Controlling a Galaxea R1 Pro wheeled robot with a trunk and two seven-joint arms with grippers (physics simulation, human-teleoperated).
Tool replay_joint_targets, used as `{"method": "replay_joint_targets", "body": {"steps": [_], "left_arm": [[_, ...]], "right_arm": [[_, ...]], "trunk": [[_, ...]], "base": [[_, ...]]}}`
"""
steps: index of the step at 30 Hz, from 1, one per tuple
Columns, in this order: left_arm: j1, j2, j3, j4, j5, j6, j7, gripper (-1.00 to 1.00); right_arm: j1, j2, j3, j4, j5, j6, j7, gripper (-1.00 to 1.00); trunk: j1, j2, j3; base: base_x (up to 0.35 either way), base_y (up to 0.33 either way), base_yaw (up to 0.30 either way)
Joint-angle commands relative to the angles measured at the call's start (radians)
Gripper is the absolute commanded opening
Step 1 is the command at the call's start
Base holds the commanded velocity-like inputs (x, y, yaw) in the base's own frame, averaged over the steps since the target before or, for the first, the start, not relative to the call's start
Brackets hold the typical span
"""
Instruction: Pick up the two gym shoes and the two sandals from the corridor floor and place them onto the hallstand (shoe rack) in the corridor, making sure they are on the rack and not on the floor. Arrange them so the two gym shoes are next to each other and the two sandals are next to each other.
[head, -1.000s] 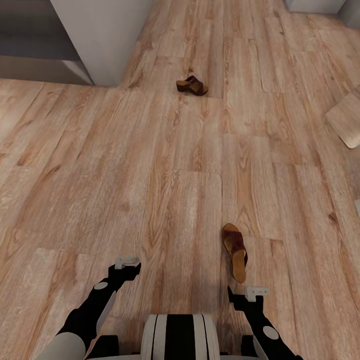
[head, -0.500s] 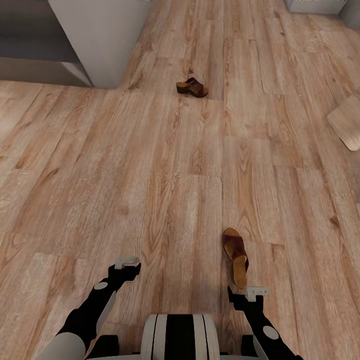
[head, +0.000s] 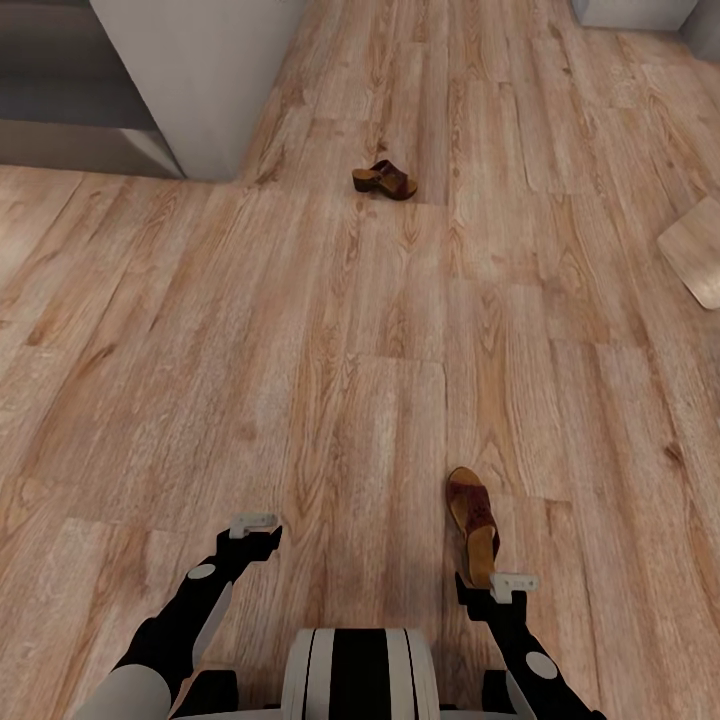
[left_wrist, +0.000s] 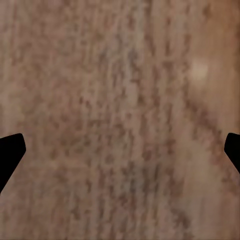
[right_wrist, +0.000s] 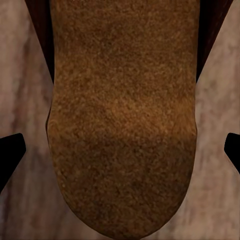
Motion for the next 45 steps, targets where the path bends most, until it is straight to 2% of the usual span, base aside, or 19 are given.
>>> {"method": "replay_joint_targets", "body": {"steps": [1, 25, 29, 43, 44, 45], "left_arm": [[0.000, 0.000, 0.001, -0.002, 0.002, 0.006, -0.003, 1.00], [0.001, 0.000, 0.001, -0.002, 0.002, 0.006, -0.003, 1.00], [0.000, 0.000, 0.001, -0.002, 0.002, 0.006, -0.003, 1.00], [0.000, 0.000, 0.001, -0.002, 0.002, 0.006, -0.003, 1.00], [0.001, 0.000, 0.001, -0.002, 0.002, 0.006, -0.003, 1.00], [0.001, 0.000, 0.001, -0.002, 0.002, 0.006, -0.003, 1.00]], "right_arm": [[0.000, 0.000, -0.001, 0.001, 0.000, -0.003, 0.000, 1.00], [0.000, 0.000, -0.002, 0.000, 0.000, -0.003, 0.000, 1.00], [0.000, 0.000, -0.001, 0.000, 0.000, -0.003, 0.000, 1.00], [0.000, 0.000, -0.002, 0.000, 0.000, -0.003, -0.001, 1.00], [0.000, 0.000, -0.002, 0.000, 0.000, -0.003, -0.001, -1.00], [0.000, 0.000, -0.002, 0.000, 0.000, -0.003, -0.001, -1.00]], "trunk": [[0.000, 0.000, 0.000], [0.000, 0.000, 0.000], [0.002, -0.001, -0.016], [0.002, -0.001, -0.016], [0.002, -0.001, -0.016], [0.002, -0.001, -0.016]], "base": [[0.001, 0.000, 0.000], [0.000, 0.000, 0.000], [0.000, 0.000, 0.000], [0.000, 0.000, 0.000], [0.000, 0.000, 0.000], [0.000, 0.000, 0.000]]}}
